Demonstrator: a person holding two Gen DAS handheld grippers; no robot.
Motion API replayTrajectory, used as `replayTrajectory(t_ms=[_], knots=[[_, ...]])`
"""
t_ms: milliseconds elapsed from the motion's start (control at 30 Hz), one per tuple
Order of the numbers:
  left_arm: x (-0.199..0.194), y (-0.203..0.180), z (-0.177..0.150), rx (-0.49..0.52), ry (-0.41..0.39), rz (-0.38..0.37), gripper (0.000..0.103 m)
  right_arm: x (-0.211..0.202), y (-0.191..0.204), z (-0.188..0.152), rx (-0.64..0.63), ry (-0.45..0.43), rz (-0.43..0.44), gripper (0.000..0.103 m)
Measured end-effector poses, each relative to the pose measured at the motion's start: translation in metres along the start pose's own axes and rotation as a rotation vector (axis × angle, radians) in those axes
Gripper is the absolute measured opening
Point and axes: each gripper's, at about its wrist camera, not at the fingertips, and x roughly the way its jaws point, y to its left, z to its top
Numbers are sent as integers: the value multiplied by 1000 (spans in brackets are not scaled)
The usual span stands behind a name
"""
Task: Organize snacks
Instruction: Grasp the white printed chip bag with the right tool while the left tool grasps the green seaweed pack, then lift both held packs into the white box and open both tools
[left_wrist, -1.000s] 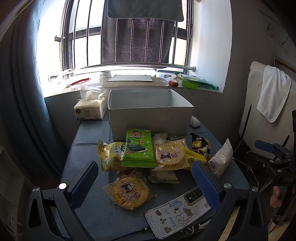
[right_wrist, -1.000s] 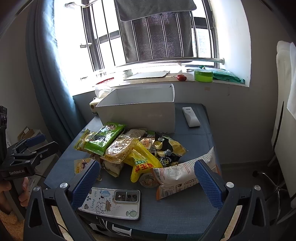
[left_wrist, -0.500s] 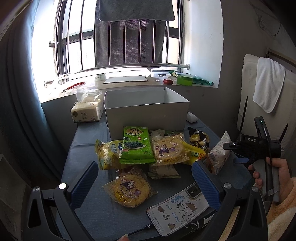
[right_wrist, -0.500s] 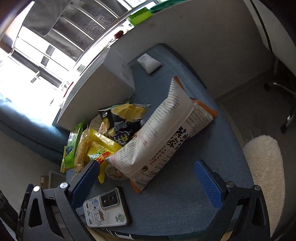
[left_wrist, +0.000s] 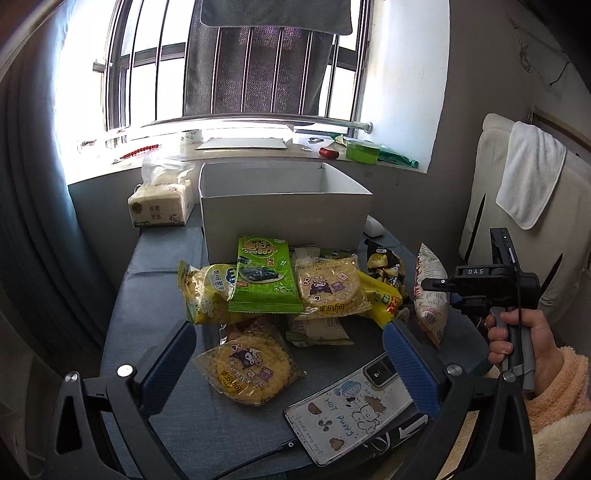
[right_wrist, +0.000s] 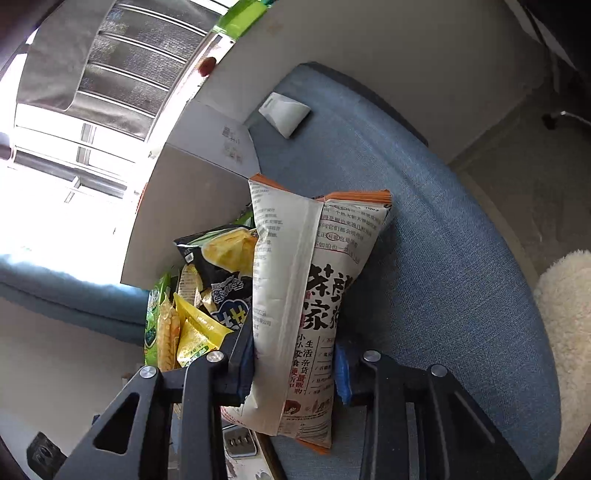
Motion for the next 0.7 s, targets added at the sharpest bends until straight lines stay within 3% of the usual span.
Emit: replayTrajectory(t_ms=[233, 400, 600, 700], knots=[[41, 23, 17, -83, 75, -2, 103, -46, 30, -13, -154, -130, 3, 37], [98, 21, 43, -35, 150, 61, 103, -67, 55, -25, -266, -181, -12, 37], [175, 23, 61, -8, 258, 149, 101, -77, 67, -33, -322, -176, 12, 37], [190, 19, 59, 48, 285, 192, 98, -71, 61, -30, -309, -152, 21, 37]])
